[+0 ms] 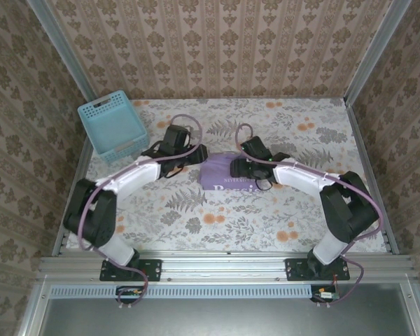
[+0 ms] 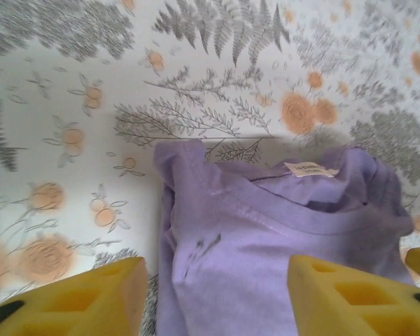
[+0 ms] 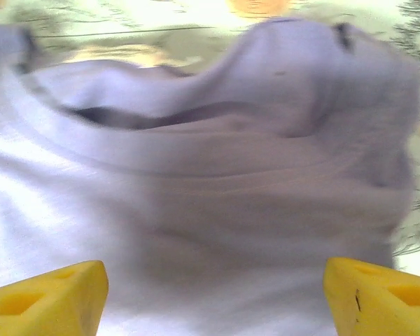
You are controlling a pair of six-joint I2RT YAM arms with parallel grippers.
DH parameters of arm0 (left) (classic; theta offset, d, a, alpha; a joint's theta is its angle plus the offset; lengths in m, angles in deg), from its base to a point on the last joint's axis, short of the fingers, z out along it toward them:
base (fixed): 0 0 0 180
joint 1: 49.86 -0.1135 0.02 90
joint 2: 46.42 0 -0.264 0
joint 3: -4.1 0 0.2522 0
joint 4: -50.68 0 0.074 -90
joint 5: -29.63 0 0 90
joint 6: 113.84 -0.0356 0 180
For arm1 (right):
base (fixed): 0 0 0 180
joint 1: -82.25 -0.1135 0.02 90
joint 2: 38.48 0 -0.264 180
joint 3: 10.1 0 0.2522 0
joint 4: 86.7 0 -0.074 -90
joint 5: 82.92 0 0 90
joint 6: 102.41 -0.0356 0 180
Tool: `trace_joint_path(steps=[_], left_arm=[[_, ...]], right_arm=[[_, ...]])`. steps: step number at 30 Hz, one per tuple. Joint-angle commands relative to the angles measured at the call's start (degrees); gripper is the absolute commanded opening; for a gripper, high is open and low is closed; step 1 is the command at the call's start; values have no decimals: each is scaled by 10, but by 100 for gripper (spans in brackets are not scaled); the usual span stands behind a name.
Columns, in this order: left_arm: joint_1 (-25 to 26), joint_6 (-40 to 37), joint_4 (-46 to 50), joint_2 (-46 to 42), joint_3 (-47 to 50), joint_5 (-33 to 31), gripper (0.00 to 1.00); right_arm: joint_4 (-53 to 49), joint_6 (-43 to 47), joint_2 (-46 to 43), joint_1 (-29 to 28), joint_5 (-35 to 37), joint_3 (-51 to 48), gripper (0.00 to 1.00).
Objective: Fold the inside-out t-shirt
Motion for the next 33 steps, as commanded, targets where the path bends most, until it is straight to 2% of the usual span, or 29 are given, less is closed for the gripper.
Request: trace_joint_path(steps=[1,4,7,11,13,16,21,27,30,33], left_arm=[[-11,-13,20,-74,70,-49,62],[-37,-7,-15,-155,149,-68,70],[-72,-2,-26,-233,204,-87,76],[-98,-3,-24,-319,247,-102,83],[-106,-5,-20,-347,260,-101,84],[-112,-6,-7,-373,270,-108,85],[-132,-9,6,-402,283,-111,86],[-161,-14,15,-411,286,-98,87],[-172,-12,13,-405,286,-90,87],[-176,-11,4,-393,286,-84,87]], right_arm=[[-68,-9,21,-41,51,37,86],[-66,-23,73,-53,18,59,88],[-115,-24,130,-45,42,115,89],[-163,8,186,14,50,182,89],[-195,57,211,53,74,226,89],[-243,145,254,107,127,305,92],[-238,238,297,202,98,363,92],[-246,324,360,285,107,424,92],[-237,355,381,319,123,447,92],[-238,397,398,338,109,481,91]])
